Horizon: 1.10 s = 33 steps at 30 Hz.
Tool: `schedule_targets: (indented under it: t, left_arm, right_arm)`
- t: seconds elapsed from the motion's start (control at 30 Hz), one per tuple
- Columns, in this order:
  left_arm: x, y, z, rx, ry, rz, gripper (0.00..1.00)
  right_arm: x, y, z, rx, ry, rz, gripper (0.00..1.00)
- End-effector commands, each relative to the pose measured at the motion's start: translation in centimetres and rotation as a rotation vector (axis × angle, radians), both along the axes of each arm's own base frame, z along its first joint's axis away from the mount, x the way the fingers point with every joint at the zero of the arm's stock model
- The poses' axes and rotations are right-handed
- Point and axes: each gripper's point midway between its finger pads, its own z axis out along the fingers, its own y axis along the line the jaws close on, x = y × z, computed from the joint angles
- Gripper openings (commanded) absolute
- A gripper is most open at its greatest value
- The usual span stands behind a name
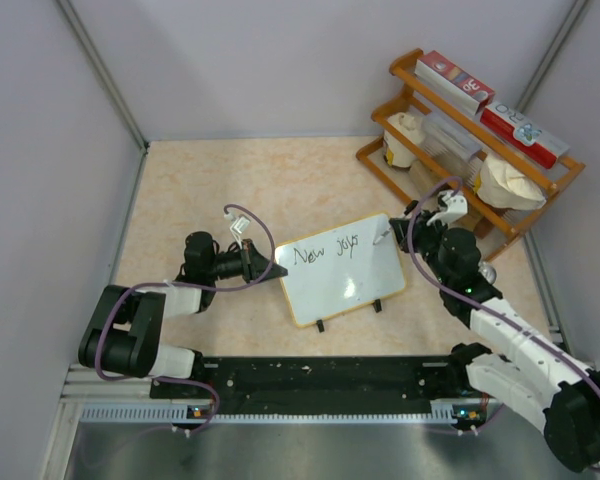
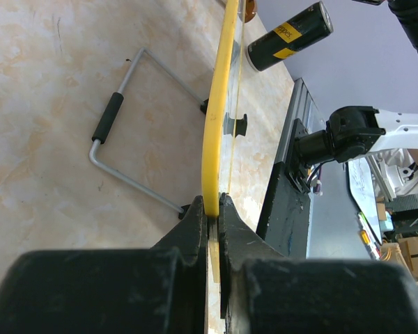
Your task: Write a sentence on the whiteboard
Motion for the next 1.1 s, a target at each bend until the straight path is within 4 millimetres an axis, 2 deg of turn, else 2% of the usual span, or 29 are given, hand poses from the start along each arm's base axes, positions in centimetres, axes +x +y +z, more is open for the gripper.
schedule_targets:
  t: [0.0, 0.37, 0.5, 0.73, 1.07]
  left_arm:
    - [-0.9, -0.4, 0.3, -0.011, -0.052, -0.076, 0.0]
    - [-0.9, -0.4, 0.3, -0.011, -0.051, -0.078, 0.0]
    - [-0.9, -0.4, 0.4, -0.012, -0.054, -0.078, 0.0]
    - [-1.0, -0.4, 0.3, -0.012, -0.054, -0.078, 0.0]
    - [-0.9, -0.4, 0.3, -0.011, -0.052, -0.076, 0.0]
  right_arm:
    - [1.4, -0.2, 3.9, 0.048, -0.1, -0.03, 0.0]
    - [2.0, 0.5, 6.5, 0.073, -0.179, -0.005, 0.0]
    - [2.6, 0.6, 6.6, 0.069, -0.176, -0.011, 0.0]
    - [3.3, 0.9, 4.5, 0.049, -0.118, -0.013, 0.0]
    - [2.4, 0.5, 2.6, 0.035, -0.079, -0.012, 0.0]
